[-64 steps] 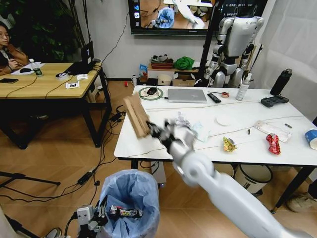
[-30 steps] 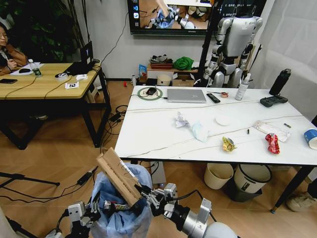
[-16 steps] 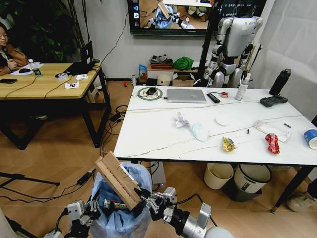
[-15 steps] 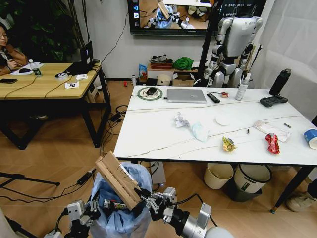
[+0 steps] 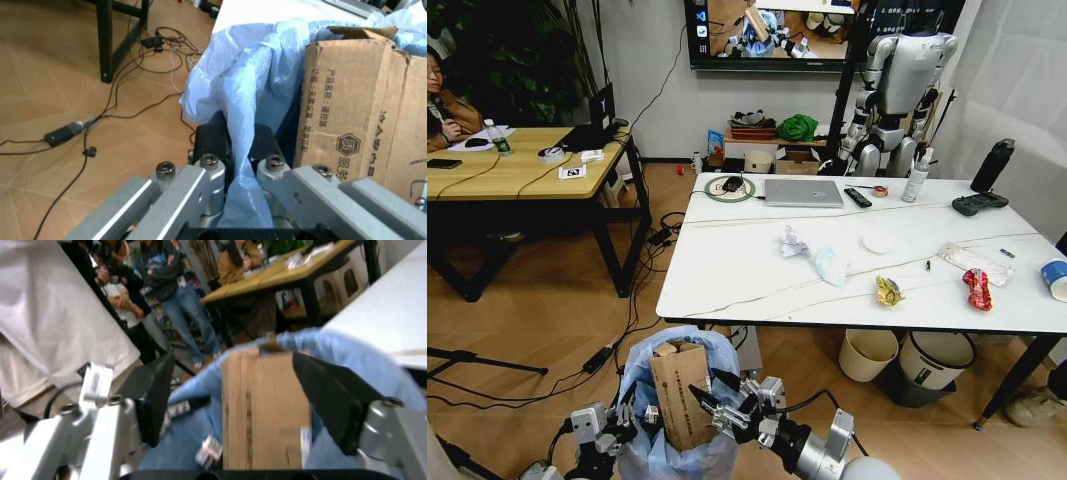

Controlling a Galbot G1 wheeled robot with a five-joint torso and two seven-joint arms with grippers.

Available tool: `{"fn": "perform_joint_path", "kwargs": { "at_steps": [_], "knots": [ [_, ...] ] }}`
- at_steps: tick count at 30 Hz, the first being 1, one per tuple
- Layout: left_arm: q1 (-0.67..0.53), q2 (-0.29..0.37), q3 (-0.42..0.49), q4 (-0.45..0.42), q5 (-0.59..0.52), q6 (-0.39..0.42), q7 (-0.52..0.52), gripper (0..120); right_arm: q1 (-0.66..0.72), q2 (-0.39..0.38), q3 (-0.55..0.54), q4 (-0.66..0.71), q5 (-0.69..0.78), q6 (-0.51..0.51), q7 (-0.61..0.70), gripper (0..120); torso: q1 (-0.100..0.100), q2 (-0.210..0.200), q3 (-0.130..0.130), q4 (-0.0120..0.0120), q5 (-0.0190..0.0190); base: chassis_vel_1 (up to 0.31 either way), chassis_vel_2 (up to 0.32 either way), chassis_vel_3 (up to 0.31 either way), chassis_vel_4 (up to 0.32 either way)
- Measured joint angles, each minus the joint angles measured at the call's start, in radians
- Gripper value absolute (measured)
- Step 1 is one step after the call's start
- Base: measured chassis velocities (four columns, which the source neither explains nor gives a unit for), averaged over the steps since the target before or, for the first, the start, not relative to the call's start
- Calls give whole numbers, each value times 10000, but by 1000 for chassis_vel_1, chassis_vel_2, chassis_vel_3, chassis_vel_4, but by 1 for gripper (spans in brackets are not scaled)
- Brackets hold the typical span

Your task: Pick up the trash bin and place the trash from the table into it.

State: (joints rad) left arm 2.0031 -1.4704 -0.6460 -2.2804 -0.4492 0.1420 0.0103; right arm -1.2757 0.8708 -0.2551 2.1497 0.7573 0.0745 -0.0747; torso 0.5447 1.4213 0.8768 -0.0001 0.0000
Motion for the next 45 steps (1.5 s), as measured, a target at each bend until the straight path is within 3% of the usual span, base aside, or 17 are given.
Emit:
{"fn": "perform_joint_path", "kwargs": {
  "at_steps": [7, 13, 19, 26, 31, 35, 45],
  "knots": [
    [62, 26, 284, 124, 199, -85, 35, 1, 661, 357, 1467, 215, 666, -191, 556, 96, 0, 0, 0, 0, -1, 0, 0, 0, 0],
    [71, 72, 507, 154, 388, -196, 98, 1, 1282, 822, 2597, -407, 936, -634, 1296, 100, 0, 0, 0, 1, 0, 0, 0, 0, 0],
    [28, 283, 673, 358, 366, -231, 103, 1, 2415, 1018, 3710, -2333, 611, -1420, 2093, 100, 0, 0, 1, 0, 1, 0, 0, 0, 0],
    [9, 308, 718, 407, 365, -232, 104, 1, 3776, 1083, 3727, -4024, 184, -1862, 2014, 100, 1, 0, 1, 0, -3, 0, 0, 0, 0],
    [35, 283, 740, 409, 446, -273, 109, 1, 5305, 1563, 3254, -4981, -278, -3425, 2330, 100, 1, 0, 1, 2, -4, 0, 0, 0, 0],
    [25, 266, 733, 412, 468, -292, 112, 1, 5866, 1830, 2897, -5435, -493, -3862, 2472, 100, 1, 0, 2, 4, 0, 0, 0, 0, 0],
    [3, 180, 680, 412, 490, -319, 122, 1, 6461, 2210, 2579, -6897, -1283, -4048, 1795, 100, 1, 2, 1, -2, -1, 0, 0, 0, 0]
  ]
}}
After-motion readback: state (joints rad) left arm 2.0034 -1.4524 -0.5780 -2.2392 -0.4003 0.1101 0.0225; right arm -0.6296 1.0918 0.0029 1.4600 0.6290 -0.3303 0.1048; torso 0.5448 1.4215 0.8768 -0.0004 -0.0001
